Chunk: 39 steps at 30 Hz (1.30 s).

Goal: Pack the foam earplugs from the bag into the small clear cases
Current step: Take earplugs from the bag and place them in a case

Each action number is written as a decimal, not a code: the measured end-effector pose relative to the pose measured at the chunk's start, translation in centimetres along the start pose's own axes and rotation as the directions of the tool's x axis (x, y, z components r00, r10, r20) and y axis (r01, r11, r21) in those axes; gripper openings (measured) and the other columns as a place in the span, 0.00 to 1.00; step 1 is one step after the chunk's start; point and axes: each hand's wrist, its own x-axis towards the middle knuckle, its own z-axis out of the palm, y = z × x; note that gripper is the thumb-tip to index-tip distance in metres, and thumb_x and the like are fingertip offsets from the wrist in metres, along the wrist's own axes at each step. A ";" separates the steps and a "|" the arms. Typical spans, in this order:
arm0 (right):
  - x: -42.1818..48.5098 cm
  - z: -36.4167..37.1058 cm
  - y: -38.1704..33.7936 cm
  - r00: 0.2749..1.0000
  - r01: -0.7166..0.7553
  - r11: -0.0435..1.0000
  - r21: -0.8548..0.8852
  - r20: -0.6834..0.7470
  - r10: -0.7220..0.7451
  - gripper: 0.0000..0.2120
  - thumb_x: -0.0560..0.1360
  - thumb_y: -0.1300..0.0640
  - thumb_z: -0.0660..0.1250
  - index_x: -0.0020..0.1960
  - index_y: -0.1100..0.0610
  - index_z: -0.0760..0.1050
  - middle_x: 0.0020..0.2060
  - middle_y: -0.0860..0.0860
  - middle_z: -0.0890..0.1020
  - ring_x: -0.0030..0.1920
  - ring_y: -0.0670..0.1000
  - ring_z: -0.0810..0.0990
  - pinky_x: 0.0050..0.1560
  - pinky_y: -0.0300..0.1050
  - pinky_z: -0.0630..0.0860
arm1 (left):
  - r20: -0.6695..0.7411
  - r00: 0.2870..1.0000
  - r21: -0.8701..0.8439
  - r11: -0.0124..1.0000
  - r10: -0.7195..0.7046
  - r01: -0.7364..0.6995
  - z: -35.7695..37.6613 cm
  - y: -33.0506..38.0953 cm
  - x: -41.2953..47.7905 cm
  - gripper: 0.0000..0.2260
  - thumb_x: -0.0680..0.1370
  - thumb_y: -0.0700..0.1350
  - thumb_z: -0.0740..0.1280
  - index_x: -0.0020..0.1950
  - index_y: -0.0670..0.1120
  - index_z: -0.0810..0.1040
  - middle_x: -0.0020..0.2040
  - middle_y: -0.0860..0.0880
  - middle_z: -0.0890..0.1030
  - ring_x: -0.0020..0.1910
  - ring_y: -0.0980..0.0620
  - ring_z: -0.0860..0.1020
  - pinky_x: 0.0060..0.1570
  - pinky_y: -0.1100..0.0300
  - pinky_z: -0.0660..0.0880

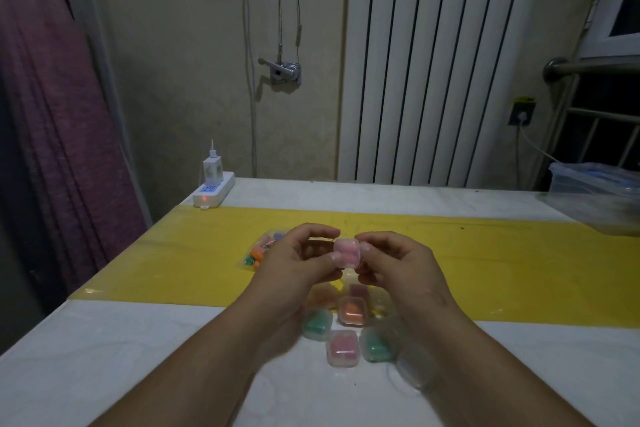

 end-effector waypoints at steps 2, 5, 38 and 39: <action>-0.1 0.2 -0.1 0.999 -0.037 0.996 0.077 0.014 0.036 0.08 0.79 0.62 0.65 0.46 0.58 0.82 0.37 0.56 0.84 0.36 0.52 0.79 0.37 0.45 0.80 | -0.044 0.999 0.008 1.000 0.020 -0.020 -0.2 0.0 0.3 0.13 0.70 0.33 0.74 0.52 0.44 0.80 0.41 0.45 0.83 0.41 0.47 0.80 0.41 0.53 0.75; -0.2 0.3 -0.3 0.998 -0.065 0.993 0.102 0.028 0.063 0.09 0.79 0.57 0.65 0.46 0.60 0.82 0.39 0.57 0.84 0.38 0.53 0.79 0.42 0.49 0.79 | -0.066 0.996 0.049 0.998 0.053 -0.050 -0.6 -0.1 0.6 0.14 0.69 0.34 0.75 0.51 0.45 0.81 0.42 0.45 0.83 0.43 0.47 0.81 0.42 0.51 0.75; 1.1 -0.1 -0.1 0.996 0.090 0.765 -0.638 0.041 -0.083 0.07 0.77 0.59 0.67 0.45 0.50 0.82 0.42 0.46 0.83 0.36 0.40 0.79 0.30 0.28 0.69 | -0.435 0.872 0.424 0.906 0.225 -0.023 -5.7 -0.4 3.5 0.17 0.75 0.32 0.59 0.45 0.51 0.83 0.46 0.52 0.82 0.49 0.49 0.81 0.52 0.47 0.80; 1.6 0.3 -0.1 0.996 0.093 0.721 -0.686 0.077 -0.055 0.07 0.78 0.58 0.66 0.47 0.49 0.81 0.43 0.45 0.83 0.38 0.42 0.79 0.32 0.28 0.69 | -0.415 0.872 0.515 0.857 0.259 -0.010 -6.0 -0.6 3.7 0.18 0.75 0.32 0.60 0.45 0.53 0.82 0.47 0.53 0.82 0.51 0.49 0.80 0.53 0.46 0.80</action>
